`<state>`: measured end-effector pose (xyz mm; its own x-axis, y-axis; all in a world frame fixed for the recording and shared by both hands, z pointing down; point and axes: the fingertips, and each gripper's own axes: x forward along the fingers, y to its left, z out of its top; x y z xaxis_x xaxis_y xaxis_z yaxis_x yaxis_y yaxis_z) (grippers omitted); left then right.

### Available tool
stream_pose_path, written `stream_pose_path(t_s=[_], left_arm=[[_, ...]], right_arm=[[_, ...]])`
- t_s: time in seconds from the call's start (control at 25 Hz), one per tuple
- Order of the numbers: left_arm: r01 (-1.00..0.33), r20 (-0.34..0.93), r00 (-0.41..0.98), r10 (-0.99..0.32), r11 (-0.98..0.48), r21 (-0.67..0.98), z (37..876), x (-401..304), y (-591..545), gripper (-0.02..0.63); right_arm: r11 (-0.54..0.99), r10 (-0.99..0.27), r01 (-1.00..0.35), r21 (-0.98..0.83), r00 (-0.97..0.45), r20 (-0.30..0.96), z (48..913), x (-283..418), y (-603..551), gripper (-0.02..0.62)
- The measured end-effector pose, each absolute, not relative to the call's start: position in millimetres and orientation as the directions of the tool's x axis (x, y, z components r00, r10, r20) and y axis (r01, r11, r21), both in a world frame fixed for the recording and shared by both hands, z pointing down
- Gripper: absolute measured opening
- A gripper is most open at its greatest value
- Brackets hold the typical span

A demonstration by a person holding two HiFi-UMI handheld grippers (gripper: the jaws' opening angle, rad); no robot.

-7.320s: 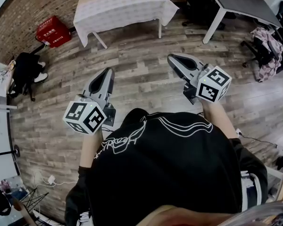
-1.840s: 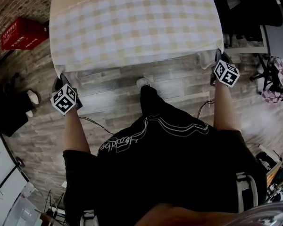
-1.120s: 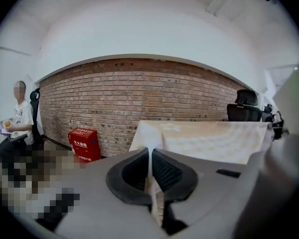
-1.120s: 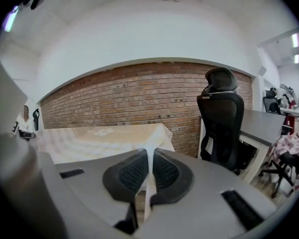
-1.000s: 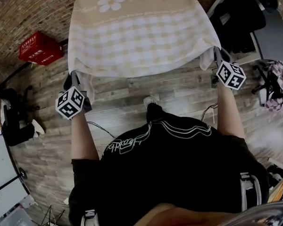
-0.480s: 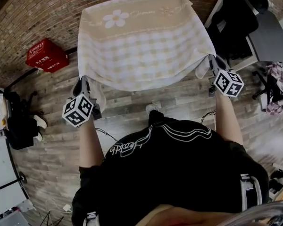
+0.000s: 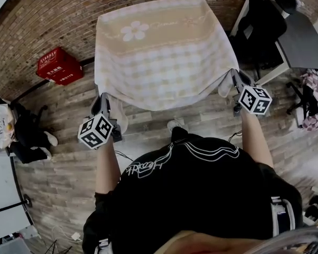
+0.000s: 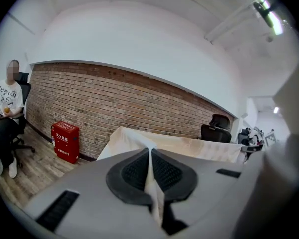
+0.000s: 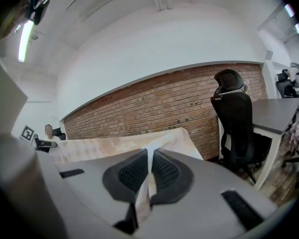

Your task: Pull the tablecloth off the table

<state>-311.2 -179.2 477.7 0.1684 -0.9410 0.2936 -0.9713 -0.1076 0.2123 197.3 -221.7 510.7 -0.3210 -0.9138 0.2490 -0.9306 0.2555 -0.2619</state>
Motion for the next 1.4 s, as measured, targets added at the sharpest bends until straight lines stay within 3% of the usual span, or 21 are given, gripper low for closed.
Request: stream_pose_path(t_s=[0.36,0.76,1.4], left_arm=[[-0.970,0.313,0.196,-0.929,-0.137,0.203,466.2,-297.8,-160.8,0.006],[-0.959,0.306,0.210,-0.928,-0.135,0.248,452.3,-331.1,-138.0,0.006],[-0.967,0.321,0.138,-0.937,-0.057,0.248,440.9,-307.2,-89.6,0.006]], right_arm=[[0.270,-0.895,-0.917,-0.294,-0.351,0.273,513.1,191.3,-196.5,-0.002],[0.249,-0.885,-0.923,-0.292,-0.340,0.319,504.2,169.4,-173.2,-0.002],[0.268,-0.892,-0.904,-0.332,-0.363,0.269,472.0,213.0,-156.2,-0.002]])
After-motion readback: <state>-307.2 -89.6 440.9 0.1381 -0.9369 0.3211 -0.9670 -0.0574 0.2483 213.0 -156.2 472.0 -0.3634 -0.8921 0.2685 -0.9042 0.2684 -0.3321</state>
